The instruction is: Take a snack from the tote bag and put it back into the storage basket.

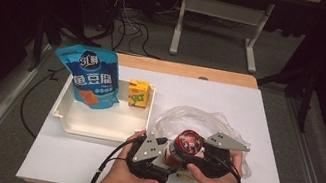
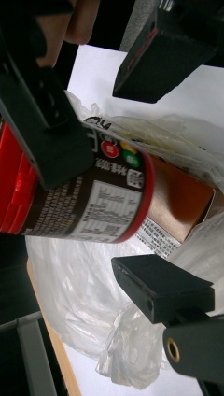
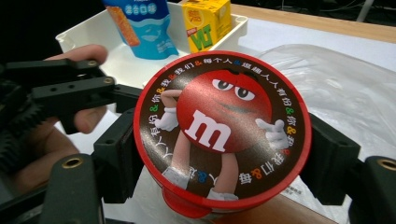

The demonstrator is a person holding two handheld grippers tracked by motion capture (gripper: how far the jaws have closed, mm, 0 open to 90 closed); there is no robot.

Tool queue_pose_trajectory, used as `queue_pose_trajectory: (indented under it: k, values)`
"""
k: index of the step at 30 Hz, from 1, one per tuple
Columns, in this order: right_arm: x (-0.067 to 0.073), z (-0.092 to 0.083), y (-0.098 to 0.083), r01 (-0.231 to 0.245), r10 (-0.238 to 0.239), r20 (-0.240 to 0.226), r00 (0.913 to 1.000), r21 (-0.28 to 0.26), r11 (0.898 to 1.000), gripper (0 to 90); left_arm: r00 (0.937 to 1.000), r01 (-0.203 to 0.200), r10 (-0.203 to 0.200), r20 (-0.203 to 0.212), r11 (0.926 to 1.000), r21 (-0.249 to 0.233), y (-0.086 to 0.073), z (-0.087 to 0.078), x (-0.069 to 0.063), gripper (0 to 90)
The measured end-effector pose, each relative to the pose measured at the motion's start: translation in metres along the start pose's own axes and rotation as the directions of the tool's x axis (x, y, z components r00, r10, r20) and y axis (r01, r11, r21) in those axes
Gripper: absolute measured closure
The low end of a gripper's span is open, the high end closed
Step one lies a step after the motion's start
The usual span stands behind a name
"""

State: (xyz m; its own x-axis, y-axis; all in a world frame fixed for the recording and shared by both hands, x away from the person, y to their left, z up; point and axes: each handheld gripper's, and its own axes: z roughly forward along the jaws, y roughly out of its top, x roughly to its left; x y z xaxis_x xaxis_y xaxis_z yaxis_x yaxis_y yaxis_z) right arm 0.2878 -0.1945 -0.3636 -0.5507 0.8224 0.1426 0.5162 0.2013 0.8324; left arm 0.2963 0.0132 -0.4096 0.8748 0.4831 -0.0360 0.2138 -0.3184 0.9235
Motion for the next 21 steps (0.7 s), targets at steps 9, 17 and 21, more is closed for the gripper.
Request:
queue_pose_trajectory:
  k: [9,17,21]
  values:
    - [0.008,0.003,0.0,0.016,-0.016,-0.039,0.9991,0.011,1.0,26.1,1.0,-0.006,0.006,-0.006,0.9999,0.013,-0.001,0.009,0.0,16.9]
    - [0.014,0.007,0.0,0.031,-0.03,-0.065,0.9975,0.024,0.999,26.1,0.9999,-0.001,0.002,-0.016,0.9998,0.02,-0.003,0.013,0.002,18.7]
    - [0.015,0.008,0.0,0.031,-0.029,-0.069,0.9972,0.024,0.999,26.1,0.9995,-0.017,0.017,-0.026,0.9997,0.016,-0.004,0.013,0.002,23.0]
